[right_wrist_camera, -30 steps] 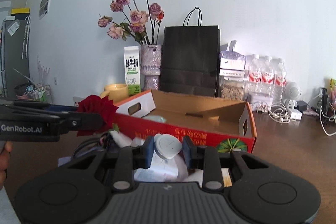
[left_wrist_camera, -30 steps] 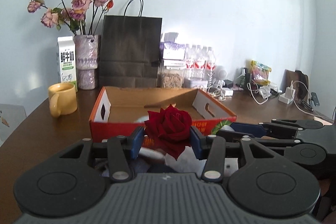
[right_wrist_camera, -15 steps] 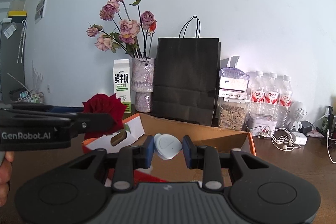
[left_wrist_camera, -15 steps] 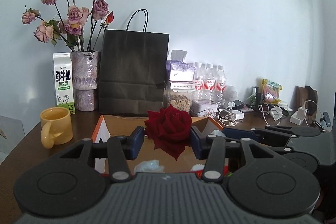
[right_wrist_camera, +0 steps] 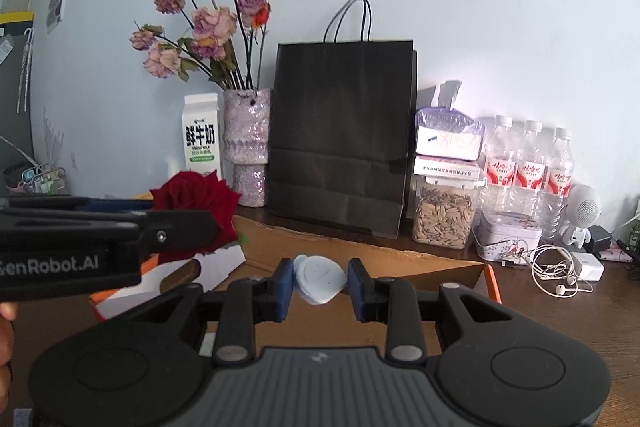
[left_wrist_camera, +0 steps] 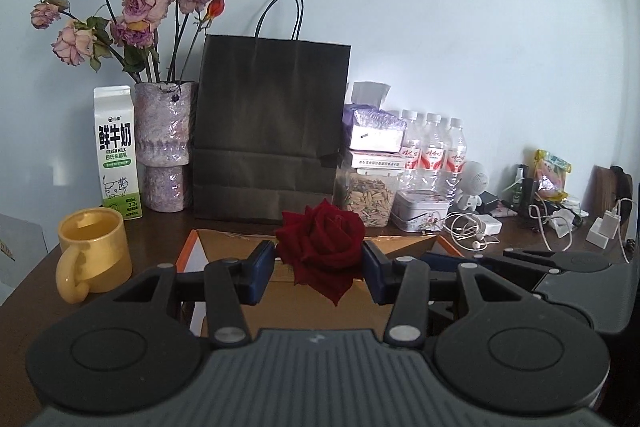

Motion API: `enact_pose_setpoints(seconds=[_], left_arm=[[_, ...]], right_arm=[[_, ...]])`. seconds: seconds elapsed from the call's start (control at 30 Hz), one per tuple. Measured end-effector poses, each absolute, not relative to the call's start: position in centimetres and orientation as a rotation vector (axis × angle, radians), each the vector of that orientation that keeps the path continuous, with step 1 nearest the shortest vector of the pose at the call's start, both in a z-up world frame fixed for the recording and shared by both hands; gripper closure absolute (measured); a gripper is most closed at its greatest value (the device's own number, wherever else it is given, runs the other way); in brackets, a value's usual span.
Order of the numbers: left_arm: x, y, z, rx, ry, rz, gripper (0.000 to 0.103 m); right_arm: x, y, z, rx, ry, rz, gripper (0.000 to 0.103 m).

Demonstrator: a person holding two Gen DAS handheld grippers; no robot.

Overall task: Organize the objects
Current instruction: 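Carry the rose and white lid with both tools over the red box, then open both tools to release the rose and lid into the box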

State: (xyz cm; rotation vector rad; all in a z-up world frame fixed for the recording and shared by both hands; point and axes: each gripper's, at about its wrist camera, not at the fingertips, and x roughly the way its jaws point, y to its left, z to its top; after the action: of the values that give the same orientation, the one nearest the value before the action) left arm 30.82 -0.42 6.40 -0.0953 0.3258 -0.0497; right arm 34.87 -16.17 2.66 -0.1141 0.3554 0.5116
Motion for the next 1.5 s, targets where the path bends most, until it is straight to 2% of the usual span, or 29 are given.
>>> enact_pose_setpoints(seconds=[0.3,0.57,0.6,0.63,0.67,0.7,0.73,0.77,1.5], left_arm=[[34.4,0.5,3.8,-0.124,0.415,-0.037,0.055],[34.6,0.6,3.5,-0.126,0.438,-0.026,0.053],[34.7,0.6,3.5,-0.128,0.441,-0.019,0.048],[34.7,0.7,3.5,-0.131,0.443,-0.013,0.031],[34.7,0.8,3.6,-0.135,0.442,-0.001,0.019],[34.7,0.9,3.6,-0.136,0.434,0.018,0.0],[34.7,0.9,3.6,-0.133,0.422,0.038,0.0],[34.8,0.9,3.7,-0.131,0.426,0.046,0.0],[34.4,0.6,3.7,-0.128,0.433,0.037,0.0]], right_arm=[[37.8,-16.7,0.1,-0.091,0.452,0.49,0.075],[38.1,-16.7,-0.2,-0.093,0.471,0.481,0.074],[38.1,-16.7,-0.3,-0.093,0.474,0.479,0.074],[38.2,-16.7,-0.3,-0.094,0.478,0.476,0.072],[38.3,-16.7,-0.4,-0.094,0.484,0.47,0.056],[38.3,-16.7,-0.4,-0.095,0.49,0.462,0.044],[38.3,-16.7,-0.4,-0.095,0.49,0.455,0.019],[38.3,-16.7,-0.4,-0.095,0.486,0.45,0.001],[38.1,-16.9,-0.2,-0.098,0.468,0.435,0.0]])
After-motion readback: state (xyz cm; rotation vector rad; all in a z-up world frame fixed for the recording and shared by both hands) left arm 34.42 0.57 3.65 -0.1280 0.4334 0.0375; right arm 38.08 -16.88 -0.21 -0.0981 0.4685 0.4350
